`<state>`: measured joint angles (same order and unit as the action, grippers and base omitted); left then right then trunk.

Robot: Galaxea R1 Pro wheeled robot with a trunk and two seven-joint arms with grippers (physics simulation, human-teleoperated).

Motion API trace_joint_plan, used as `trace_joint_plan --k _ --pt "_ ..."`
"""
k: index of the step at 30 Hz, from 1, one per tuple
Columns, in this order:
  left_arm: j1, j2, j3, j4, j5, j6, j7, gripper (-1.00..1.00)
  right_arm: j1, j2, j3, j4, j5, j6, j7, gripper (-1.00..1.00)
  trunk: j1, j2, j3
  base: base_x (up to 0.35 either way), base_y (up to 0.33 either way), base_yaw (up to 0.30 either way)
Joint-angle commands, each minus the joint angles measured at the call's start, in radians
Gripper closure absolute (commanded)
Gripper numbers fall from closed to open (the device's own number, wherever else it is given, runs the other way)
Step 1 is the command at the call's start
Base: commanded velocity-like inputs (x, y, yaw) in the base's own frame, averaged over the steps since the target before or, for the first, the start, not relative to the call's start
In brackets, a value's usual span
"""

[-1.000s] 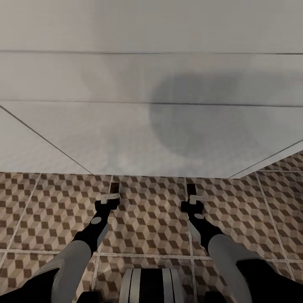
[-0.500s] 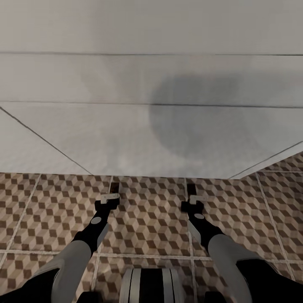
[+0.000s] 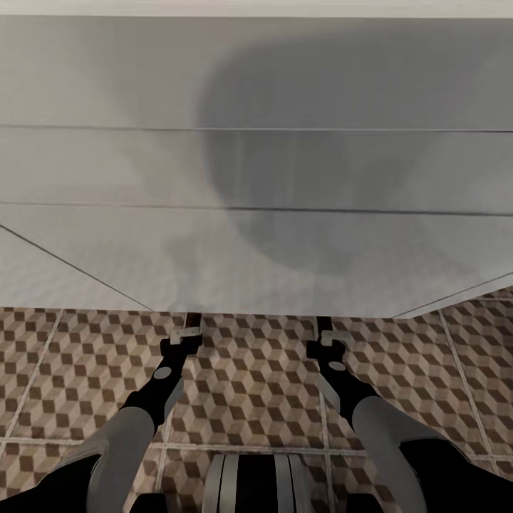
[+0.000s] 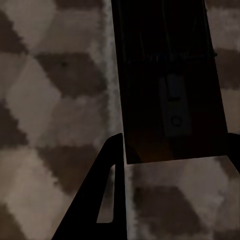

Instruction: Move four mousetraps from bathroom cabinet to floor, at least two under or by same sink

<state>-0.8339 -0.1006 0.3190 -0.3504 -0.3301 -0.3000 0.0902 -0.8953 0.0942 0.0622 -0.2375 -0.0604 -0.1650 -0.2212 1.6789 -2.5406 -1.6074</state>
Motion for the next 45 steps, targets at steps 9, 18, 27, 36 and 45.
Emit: trace_joint_plan --k 9,18,27,36,45 --pt "-0.001 0.000 0.003 0.001 -0.012 -0.004 0.006 1.00 -0.001 -0.001 0.007 0.001 -0.010 -0.004 -0.005 1.00 0.000 0.000 0.000 0.003 0.000 0.000" --pt "-0.001 0.000 0.003 0.001 -0.012 -0.004 0.006 1.00 -0.001 -0.002 0.007 0.000 -0.010 -0.004 -0.005 1.00 0.000 0.000 0.000 0.000 0.000 0.000" --pt "-0.001 0.001 0.003 0.003 -0.012 -0.004 0.006 1.00 -0.001 -0.002 0.007 0.000 -0.009 -0.004 -0.005 1.00 0.000 0.000 0.000 0.096 0.000 0.000" --pt "-0.001 0.001 0.003 0.003 -0.012 -0.004 0.006 1.00 -0.001 -0.002 0.007 0.000 -0.010 -0.003 -0.004 1.00 0.000 0.000 0.000 0.120 0.000 0.000" --pt "-0.001 0.001 0.003 0.002 -0.012 -0.004 0.006 1.00 -0.001 -0.002 0.007 0.000 -0.010 -0.004 -0.005 1.00 0.000 0.000 0.000 0.009 0.000 0.000"
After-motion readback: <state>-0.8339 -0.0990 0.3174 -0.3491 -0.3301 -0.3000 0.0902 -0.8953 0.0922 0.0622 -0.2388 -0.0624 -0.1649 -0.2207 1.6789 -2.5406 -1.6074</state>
